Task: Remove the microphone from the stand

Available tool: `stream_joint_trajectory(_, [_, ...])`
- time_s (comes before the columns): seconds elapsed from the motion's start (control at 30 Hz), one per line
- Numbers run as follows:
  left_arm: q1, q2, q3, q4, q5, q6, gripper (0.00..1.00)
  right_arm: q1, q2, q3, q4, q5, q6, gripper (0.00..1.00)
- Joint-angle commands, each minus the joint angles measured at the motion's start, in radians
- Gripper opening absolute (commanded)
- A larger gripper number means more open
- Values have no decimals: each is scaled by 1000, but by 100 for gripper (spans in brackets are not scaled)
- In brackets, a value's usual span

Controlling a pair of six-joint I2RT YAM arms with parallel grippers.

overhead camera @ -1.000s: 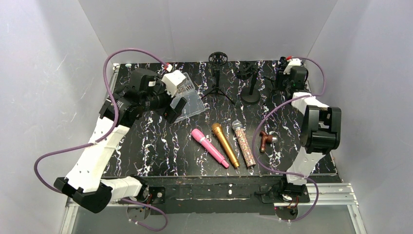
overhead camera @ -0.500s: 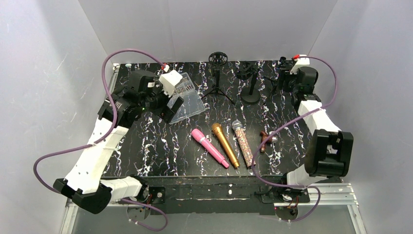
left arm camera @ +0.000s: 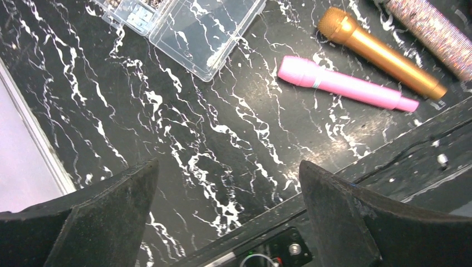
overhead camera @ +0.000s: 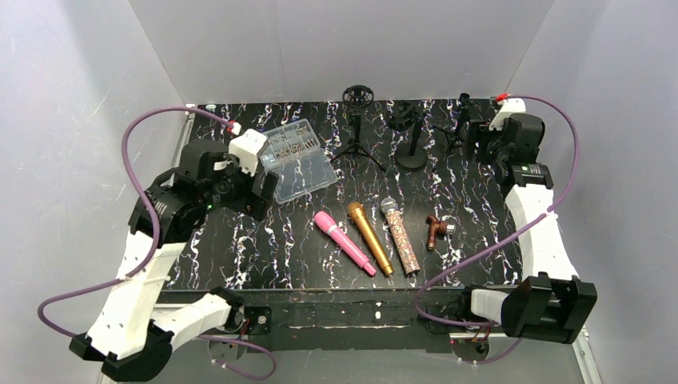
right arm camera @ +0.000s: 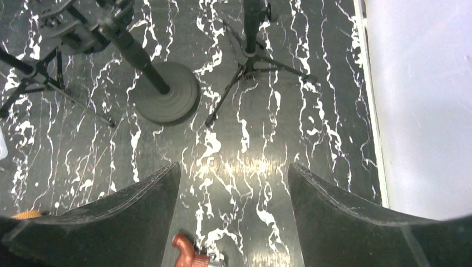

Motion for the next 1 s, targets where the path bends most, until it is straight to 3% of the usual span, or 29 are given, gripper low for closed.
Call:
stream_joint_trajectory(0.0, [20,-19,-17,-29,11,-120,98,-5,-58,54,-182,1,-3,79])
stream_joint_trajectory(0.37, [115,-34,-117,60,-169,-247,98,-5,-300,-28,-297,13,-77,86])
stream_joint_trajectory(0.97, [222,-147,-450,311,-174,-176,98,-8,-566,-212,-239,-19,-57,90])
